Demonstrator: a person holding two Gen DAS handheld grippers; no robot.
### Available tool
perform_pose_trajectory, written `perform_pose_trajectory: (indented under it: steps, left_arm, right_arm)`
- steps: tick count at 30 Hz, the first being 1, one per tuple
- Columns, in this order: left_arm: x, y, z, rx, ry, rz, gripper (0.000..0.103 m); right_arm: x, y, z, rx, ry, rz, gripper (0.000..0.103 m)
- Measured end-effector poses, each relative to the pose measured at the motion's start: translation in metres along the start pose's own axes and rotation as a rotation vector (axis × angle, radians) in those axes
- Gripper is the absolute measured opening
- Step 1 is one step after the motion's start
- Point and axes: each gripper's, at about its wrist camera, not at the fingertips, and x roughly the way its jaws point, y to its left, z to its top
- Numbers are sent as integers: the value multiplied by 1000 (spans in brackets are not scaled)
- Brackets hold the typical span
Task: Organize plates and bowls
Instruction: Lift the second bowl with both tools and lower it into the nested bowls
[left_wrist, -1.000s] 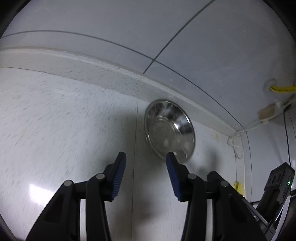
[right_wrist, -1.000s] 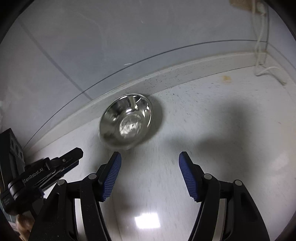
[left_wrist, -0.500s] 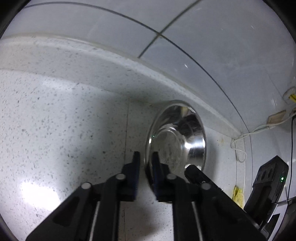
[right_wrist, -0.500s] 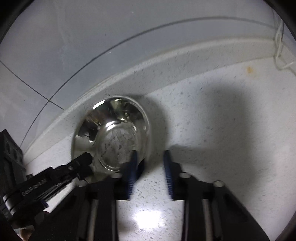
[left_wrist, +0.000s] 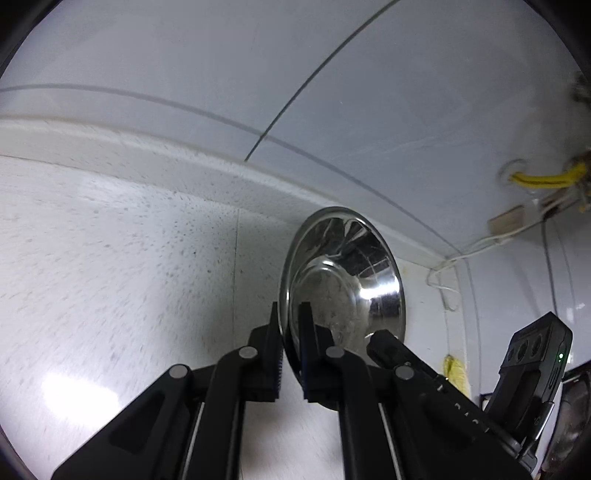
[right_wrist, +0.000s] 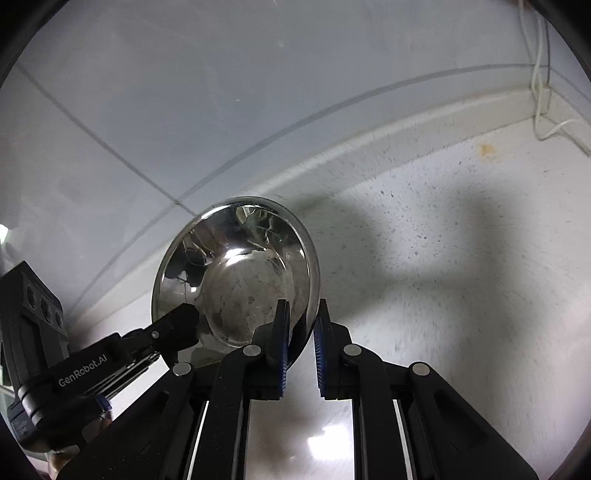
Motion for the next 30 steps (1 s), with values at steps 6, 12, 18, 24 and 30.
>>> perform_pose_trajectory:
  steps: [6, 12, 18, 24, 30]
  left_arm:
    - [-77, -29, -22, 39, -65, -6, 7]
    - [-168, -53, -51, 53, -123, -40, 7]
    - [-240, -76, -103, 78, -150, -101, 7]
    - [-270, -98, -172, 116, -144, -153, 7]
    - [-252, -102, -232, 132, -70, -205, 7]
  right_arm:
    - [-62, 37, -21, -14, -69, 50, 11]
    - [-135, 66, -45, -34, -140, 116, 11]
    - [-211, 71, -90, -89, -219, 162, 11]
    - [-267, 55, -145, -125, -260, 140, 11]
    - [-300, 21, -188, -127, -264, 109, 11]
